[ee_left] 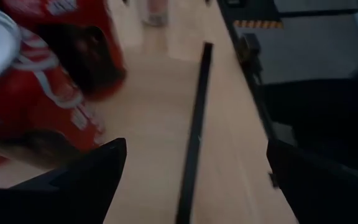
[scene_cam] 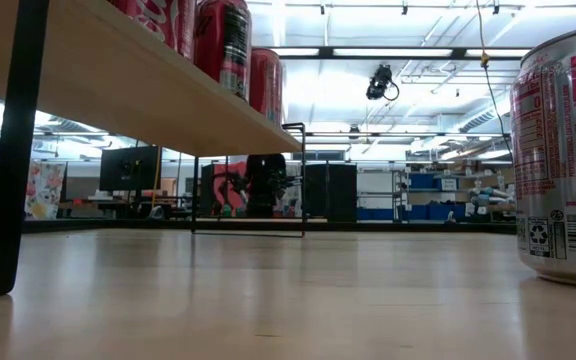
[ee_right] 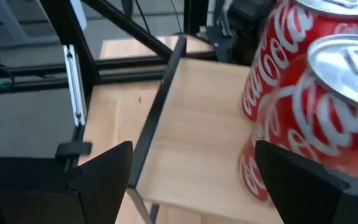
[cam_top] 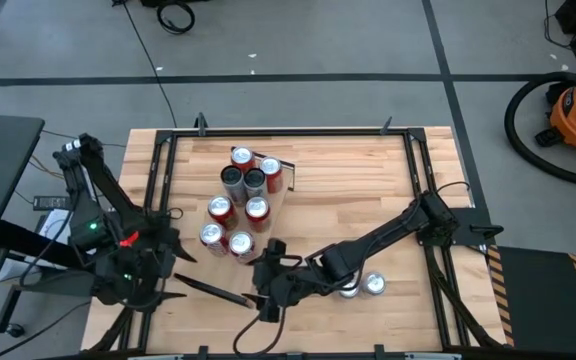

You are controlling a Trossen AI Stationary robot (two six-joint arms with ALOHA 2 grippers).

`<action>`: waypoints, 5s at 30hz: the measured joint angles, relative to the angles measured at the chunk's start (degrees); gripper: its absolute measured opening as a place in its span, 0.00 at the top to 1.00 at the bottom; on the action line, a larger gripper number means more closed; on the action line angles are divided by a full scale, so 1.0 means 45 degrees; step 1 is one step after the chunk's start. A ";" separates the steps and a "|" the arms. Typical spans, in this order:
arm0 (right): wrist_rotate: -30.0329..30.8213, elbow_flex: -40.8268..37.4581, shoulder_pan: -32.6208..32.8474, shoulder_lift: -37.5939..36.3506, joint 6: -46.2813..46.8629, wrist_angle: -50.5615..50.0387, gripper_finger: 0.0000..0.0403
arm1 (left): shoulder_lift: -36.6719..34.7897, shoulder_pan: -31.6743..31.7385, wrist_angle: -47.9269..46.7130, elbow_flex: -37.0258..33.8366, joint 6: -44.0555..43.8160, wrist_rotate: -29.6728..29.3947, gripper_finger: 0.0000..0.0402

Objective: Place canned beverage on shelf
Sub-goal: Put the red soda can on the shelf

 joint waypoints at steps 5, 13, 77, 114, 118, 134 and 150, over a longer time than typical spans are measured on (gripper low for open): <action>0.0013 -0.1090 0.0008 0.0010 -0.0548 0.1906 0.14 | 0.0572 0.0005 0.0011 0.0000 0.0100 -0.0852 0.00; 0.0617 -0.1881 0.0059 0.0005 -0.0528 0.2804 0.14 | 0.1676 0.0418 -0.0038 -0.0005 0.0095 -0.1477 0.00; 0.4702 -0.2954 0.0344 -0.1549 -0.4293 0.4996 0.14 | 0.1652 0.1054 -0.2878 0.1599 0.0512 -0.0827 0.00; 0.1692 0.4836 -0.1444 0.1364 -0.3462 -0.2259 0.14 | 0.1643 0.1049 -0.5206 0.4507 0.0827 -0.0563 0.00; 0.1316 0.4812 -0.1647 0.1432 -0.3450 -0.2702 0.14 | 0.1645 0.1054 -0.5211 0.4507 0.0777 -0.0565 0.00; 0.0624 0.4817 -0.1591 0.1404 -0.3742 -0.4001 0.14 | 0.1647 0.1054 -0.5279 0.4493 0.0747 -0.0564 0.00; 0.2015 0.4827 -0.0727 0.1105 -0.4903 -0.4165 0.14 | 0.1647 0.1054 -0.5284 0.4488 0.0692 -0.0568 0.00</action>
